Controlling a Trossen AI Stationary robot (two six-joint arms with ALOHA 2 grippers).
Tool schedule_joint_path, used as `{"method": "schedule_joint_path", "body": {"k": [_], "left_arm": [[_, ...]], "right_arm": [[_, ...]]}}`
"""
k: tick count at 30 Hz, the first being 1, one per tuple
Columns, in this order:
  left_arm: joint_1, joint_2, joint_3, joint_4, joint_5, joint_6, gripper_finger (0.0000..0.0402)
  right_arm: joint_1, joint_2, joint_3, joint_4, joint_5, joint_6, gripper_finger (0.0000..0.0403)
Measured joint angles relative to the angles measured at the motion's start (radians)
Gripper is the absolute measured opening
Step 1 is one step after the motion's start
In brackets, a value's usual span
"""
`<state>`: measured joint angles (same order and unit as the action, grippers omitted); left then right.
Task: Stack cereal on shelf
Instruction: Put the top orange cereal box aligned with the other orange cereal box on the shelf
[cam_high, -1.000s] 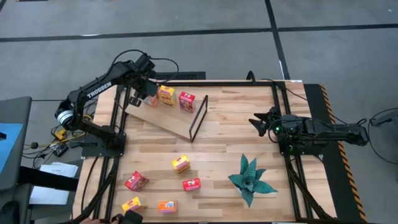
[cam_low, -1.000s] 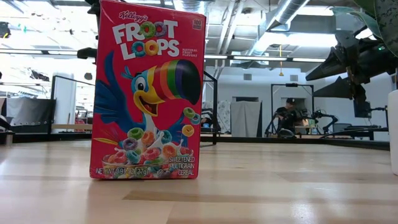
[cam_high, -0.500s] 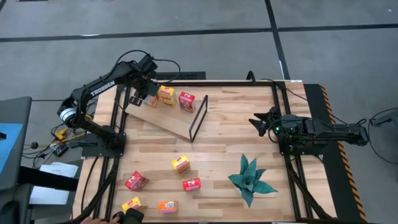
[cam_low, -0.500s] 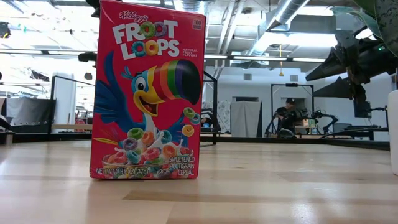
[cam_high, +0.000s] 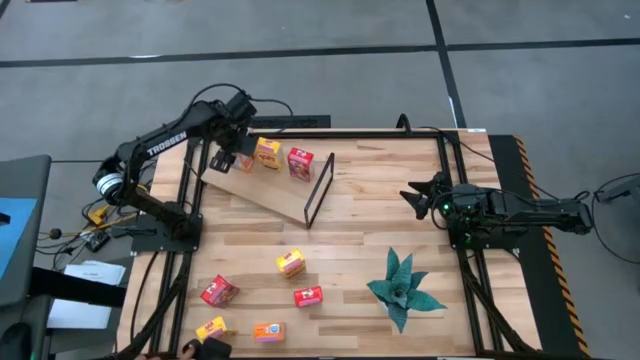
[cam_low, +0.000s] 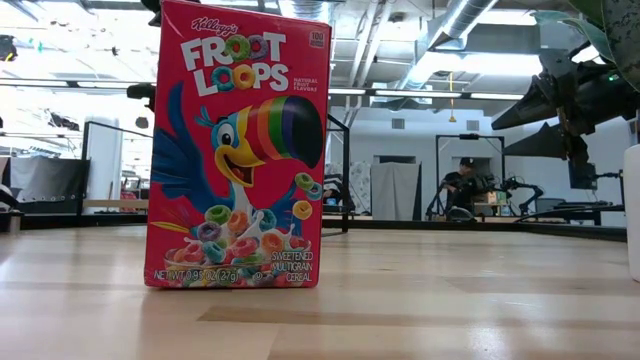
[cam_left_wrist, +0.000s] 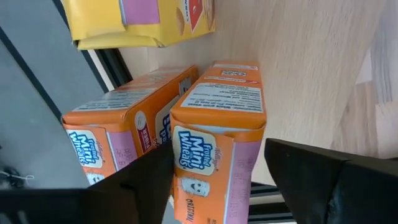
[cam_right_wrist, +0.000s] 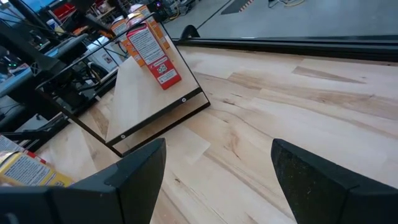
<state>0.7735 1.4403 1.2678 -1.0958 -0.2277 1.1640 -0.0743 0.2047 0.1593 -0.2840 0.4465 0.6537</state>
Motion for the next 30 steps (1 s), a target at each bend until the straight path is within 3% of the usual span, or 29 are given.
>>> {"method": "schedule_joint_path", "body": {"k": [7, 18, 20, 26, 28, 30], "left_arm": [[-0.039, -0.002, 0.015, -0.032, -0.045, -0.033, 0.0281], [-0.056, -0.006, 0.189, -0.233, -0.057, -0.198, 0.0282], [-0.063, -0.008, 0.222, -0.284, -0.015, -0.290, 0.0282], [-0.067, -0.082, 0.241, -0.257, 0.289, -0.610, 0.0281], [-0.068, -0.119, 0.207, -0.210, 0.307, -0.662, 0.0281], [-0.084, -0.159, 0.166, -0.162, 0.242, -0.693, 0.0280]], "right_arm": [[0.000, 0.000, 0.000, 0.000, 0.000, 0.000, 0.0317], [0.000, 0.000, 0.000, 0.000, 0.000, -0.008, 0.0317], [0.000, 0.000, 0.000, 0.000, 0.000, -0.008, 0.0317], [0.000, 0.000, 0.000, 0.000, -0.001, -0.011, 0.0317], [0.000, 0.000, 0.000, 0.000, -0.001, -0.011, 0.0317], [0.000, 0.000, 0.000, 0.000, 0.000, -0.011, 0.0317]]}}
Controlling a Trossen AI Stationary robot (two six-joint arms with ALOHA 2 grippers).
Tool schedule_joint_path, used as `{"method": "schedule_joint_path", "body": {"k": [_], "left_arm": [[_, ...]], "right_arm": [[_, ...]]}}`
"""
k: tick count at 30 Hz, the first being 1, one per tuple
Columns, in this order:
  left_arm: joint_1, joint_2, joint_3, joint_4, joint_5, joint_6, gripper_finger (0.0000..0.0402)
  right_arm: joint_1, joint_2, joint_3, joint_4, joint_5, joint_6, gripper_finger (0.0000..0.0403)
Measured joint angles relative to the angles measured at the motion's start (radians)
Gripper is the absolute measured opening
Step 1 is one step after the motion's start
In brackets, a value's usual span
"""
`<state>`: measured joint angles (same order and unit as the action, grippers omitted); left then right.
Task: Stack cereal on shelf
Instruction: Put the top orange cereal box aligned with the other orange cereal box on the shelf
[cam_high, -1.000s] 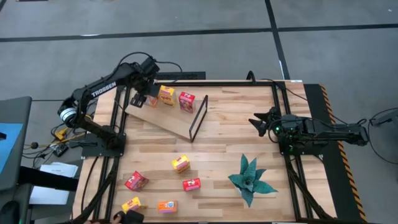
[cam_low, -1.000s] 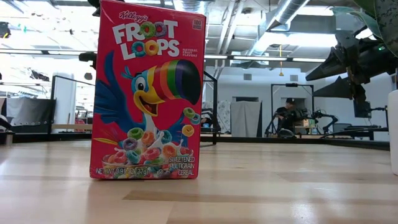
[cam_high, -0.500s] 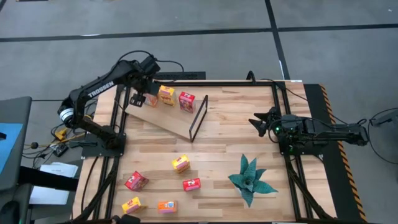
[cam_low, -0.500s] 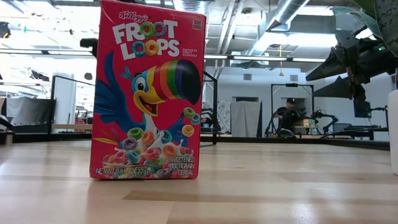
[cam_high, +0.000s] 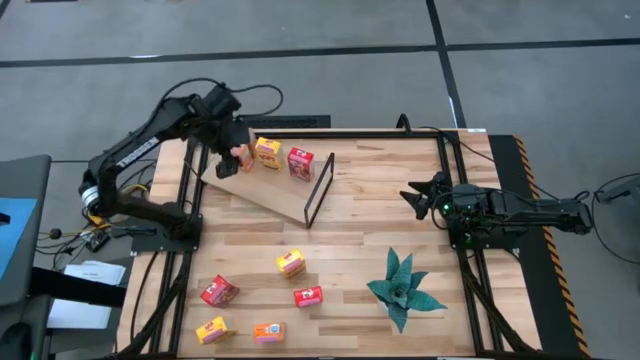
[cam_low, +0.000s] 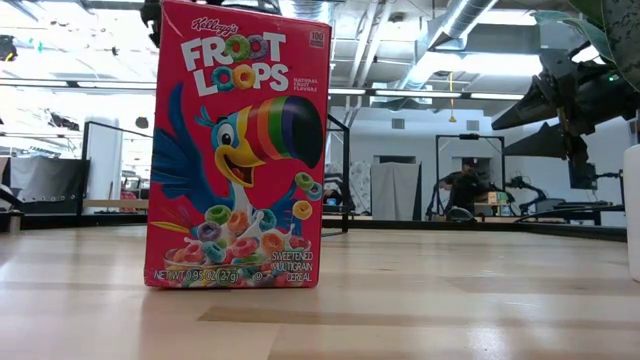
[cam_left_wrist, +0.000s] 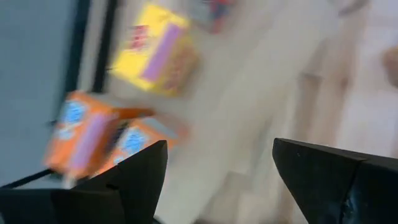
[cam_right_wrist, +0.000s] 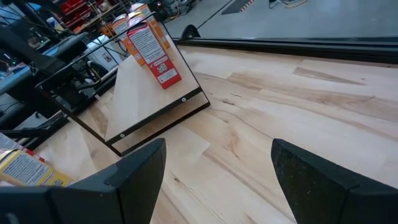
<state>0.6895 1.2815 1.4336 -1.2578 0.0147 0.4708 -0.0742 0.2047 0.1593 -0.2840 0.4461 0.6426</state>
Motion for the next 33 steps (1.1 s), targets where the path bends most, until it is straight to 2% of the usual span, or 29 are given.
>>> {"method": "schedule_joint_path", "body": {"k": [2, 4, 9, 16, 17, 21, 33], "left_arm": [[-0.020, -0.033, -0.048, 0.049, -0.099, -0.030, 0.0270], [-0.040, -0.064, -0.091, 0.056, -0.147, -0.052, 0.0249], [-0.088, -0.141, -0.195, 0.065, -0.151, -0.144, 0.0163], [-0.123, -0.245, -0.376, 0.289, -0.153, -0.265, 0.0022], [-0.127, -0.255, -0.398, 0.323, -0.154, -0.285, 0.0012], [-0.143, -0.269, -0.458, 0.433, -0.186, -0.358, 0.0008], [-0.233, -0.254, -0.556, 0.585, -0.424, -0.484, 0.0000]], "right_arm": [[0.000, 0.000, 0.000, 0.000, 0.000, 0.000, 0.0317], [0.000, 0.000, 0.000, 0.000, 0.000, 0.000, 0.0317], [0.000, 0.000, 0.000, 0.000, 0.000, 0.000, 0.0317], [0.000, 0.000, 0.000, -0.001, 0.000, 0.000, 0.0317], [0.000, 0.000, 0.000, -0.001, 0.000, 0.000, 0.0317], [0.000, 0.000, 0.000, -0.001, 0.000, 0.002, 0.0317], [0.000, 0.000, 0.000, -0.001, 0.000, 0.004, 0.0317]]}}
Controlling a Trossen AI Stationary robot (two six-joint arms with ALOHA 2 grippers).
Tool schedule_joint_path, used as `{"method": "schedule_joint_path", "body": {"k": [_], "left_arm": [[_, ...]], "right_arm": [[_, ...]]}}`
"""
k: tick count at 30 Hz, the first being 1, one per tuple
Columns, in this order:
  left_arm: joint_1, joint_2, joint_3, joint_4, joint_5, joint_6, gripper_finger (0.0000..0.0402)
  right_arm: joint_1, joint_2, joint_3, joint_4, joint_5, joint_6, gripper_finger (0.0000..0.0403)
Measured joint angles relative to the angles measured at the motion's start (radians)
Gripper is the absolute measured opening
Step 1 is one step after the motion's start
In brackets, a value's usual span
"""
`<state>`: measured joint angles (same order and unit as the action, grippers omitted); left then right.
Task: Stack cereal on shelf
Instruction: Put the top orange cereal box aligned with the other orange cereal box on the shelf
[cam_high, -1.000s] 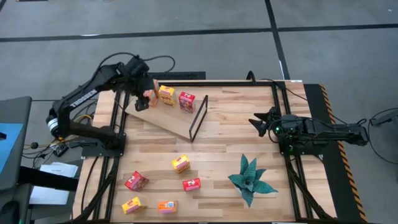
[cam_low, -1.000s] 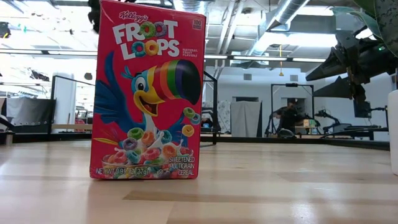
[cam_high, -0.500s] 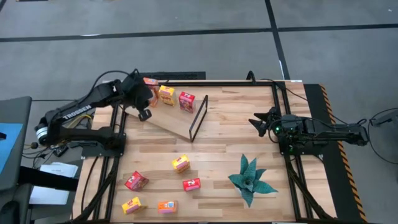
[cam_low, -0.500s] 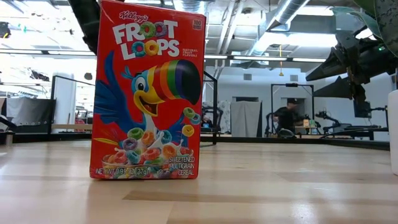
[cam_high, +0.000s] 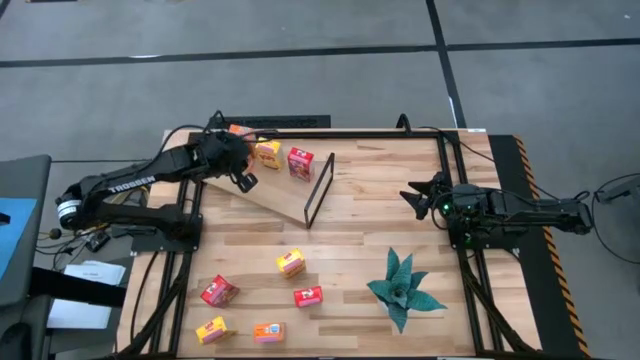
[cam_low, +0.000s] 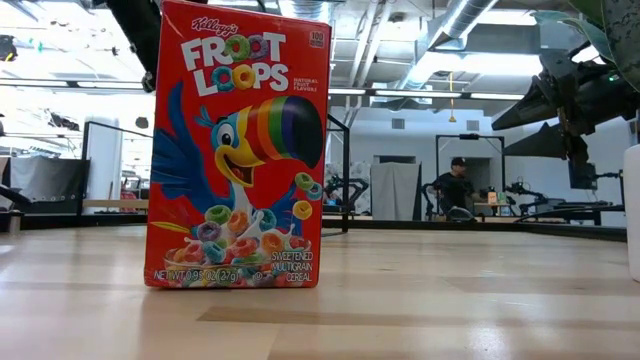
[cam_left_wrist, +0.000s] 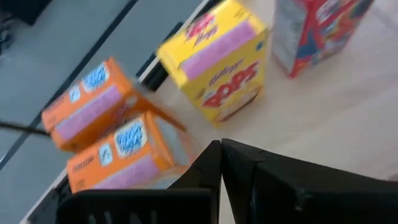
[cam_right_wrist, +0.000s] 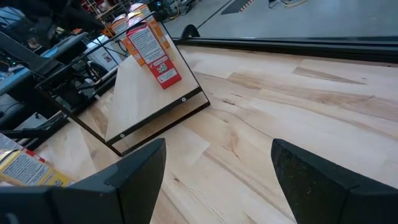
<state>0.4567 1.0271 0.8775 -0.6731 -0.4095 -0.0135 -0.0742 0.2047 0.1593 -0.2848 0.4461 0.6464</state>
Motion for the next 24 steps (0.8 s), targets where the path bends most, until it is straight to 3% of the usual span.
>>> {"method": "schedule_joint_path", "body": {"k": [24], "left_arm": [[-0.005, 0.000, -0.065, 0.037, -0.153, -0.059, 0.0000]], "right_arm": [[0.000, 0.000, 0.000, 0.000, 0.000, 0.000, 0.0317]]}}
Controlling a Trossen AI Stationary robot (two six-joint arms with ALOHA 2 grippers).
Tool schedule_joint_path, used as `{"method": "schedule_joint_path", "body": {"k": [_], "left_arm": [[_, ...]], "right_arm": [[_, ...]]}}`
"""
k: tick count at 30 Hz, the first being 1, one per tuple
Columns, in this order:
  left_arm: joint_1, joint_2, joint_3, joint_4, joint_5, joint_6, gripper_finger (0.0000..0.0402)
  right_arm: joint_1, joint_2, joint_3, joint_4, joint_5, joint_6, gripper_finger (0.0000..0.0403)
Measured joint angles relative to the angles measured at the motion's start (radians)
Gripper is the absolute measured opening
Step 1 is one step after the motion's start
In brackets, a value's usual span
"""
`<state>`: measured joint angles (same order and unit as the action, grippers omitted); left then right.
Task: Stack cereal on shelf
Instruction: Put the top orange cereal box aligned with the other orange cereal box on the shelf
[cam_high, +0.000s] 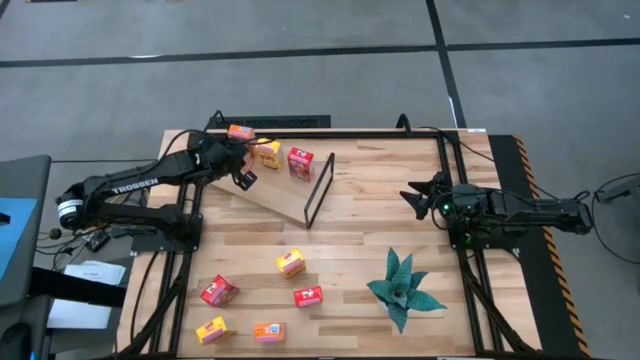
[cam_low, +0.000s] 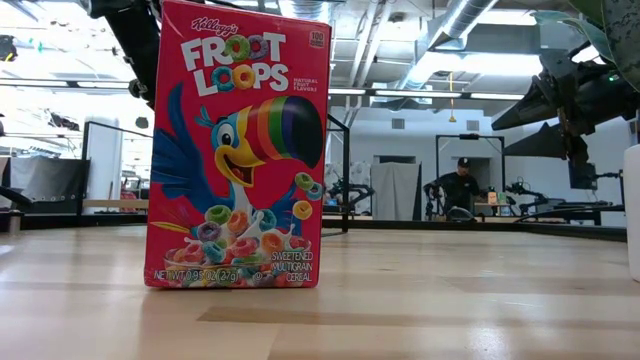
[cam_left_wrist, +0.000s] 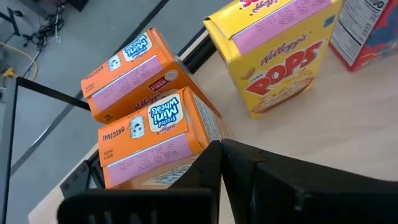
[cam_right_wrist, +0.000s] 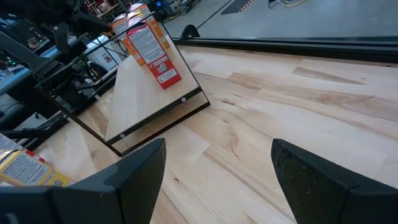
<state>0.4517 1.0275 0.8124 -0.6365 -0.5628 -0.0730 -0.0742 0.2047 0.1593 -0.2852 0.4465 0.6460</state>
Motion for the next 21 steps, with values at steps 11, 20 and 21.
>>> {"method": "schedule_joint_path", "body": {"k": [11, 20, 21], "left_arm": [[0.000, 0.000, 0.000, 0.000, -0.028, -0.027, 0.0000], [0.000, 0.000, 0.000, 0.008, -0.038, -0.044, 0.0000], [0.000, 0.000, 0.000, 0.013, -0.037, -0.046, 0.0000]], "right_arm": [[0.000, 0.000, 0.000, 0.000, 0.000, -0.001, 0.0317], [0.000, 0.000, 0.000, -0.037, 0.000, -0.001, 0.0317], [0.000, 0.000, 0.000, -0.037, 0.000, -0.001, 0.0317]]}}
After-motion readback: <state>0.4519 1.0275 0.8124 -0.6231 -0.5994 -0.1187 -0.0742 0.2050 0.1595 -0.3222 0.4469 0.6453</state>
